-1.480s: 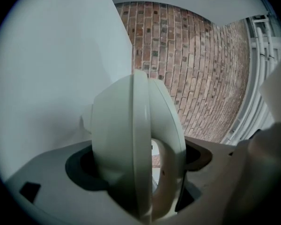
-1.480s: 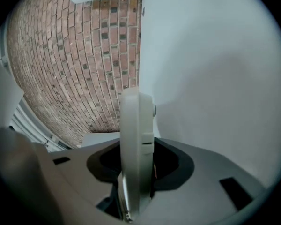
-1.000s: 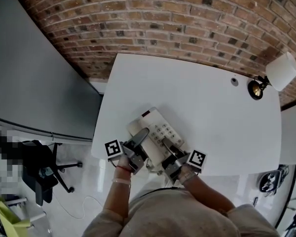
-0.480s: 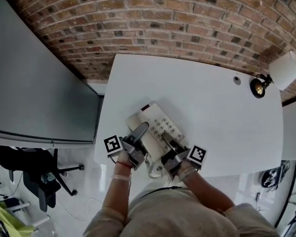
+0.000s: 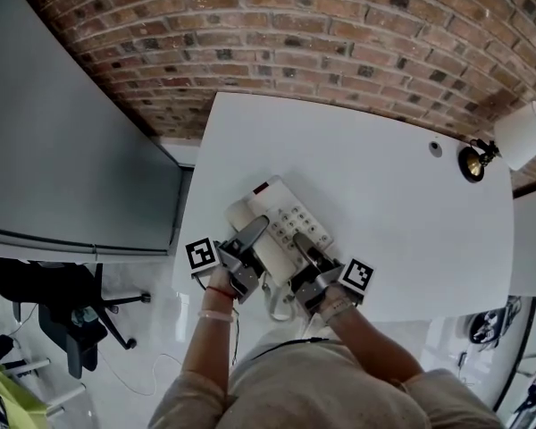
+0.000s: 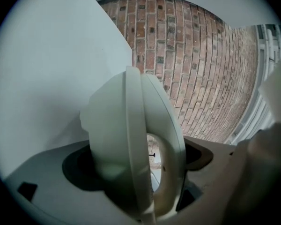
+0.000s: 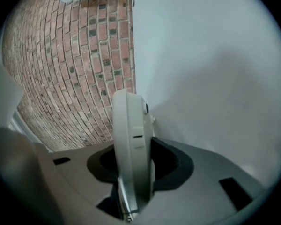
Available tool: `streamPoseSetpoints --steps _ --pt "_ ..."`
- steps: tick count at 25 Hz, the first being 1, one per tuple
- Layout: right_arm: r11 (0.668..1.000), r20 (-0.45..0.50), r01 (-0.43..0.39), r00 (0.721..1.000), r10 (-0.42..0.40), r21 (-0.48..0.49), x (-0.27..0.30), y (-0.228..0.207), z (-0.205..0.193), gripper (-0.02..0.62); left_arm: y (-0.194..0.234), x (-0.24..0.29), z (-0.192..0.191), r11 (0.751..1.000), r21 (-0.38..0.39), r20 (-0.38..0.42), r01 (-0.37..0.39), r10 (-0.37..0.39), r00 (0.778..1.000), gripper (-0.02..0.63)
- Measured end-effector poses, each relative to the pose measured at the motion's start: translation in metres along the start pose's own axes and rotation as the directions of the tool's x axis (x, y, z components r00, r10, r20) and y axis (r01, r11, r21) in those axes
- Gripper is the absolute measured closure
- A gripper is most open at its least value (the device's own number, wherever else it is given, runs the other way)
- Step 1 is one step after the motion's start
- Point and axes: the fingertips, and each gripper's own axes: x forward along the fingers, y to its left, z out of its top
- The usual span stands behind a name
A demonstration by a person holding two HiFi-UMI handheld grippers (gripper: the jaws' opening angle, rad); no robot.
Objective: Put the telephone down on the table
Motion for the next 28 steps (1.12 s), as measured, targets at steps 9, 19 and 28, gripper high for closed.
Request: streamPoseSetpoints --steps 9,19,28 --pt "0.999 0.016 0.005 1.000 -0.004 -0.048 0.010 0.003 0.002 0.437 0.001 -0.011 0.001 1.000 -0.025 -0.002 -0.009 0.009 1.000 0.132" --pt "0.996 0.037 0.017 0.999 -0.014 -0.084 0.020 0.007 0.007 0.437 -0.003 -0.048 -0.016 0.957 0.269 -0.051 -0.113 0.131 0.990 0.132" --pt "0.993 0.046 0.045 0.998 -0.041 -0.105 0.022 0.005 0.009 0.439 -0.015 -0.079 -0.041 0.598 0.758 0.079 -0.258 0.309 0.948 0.132"
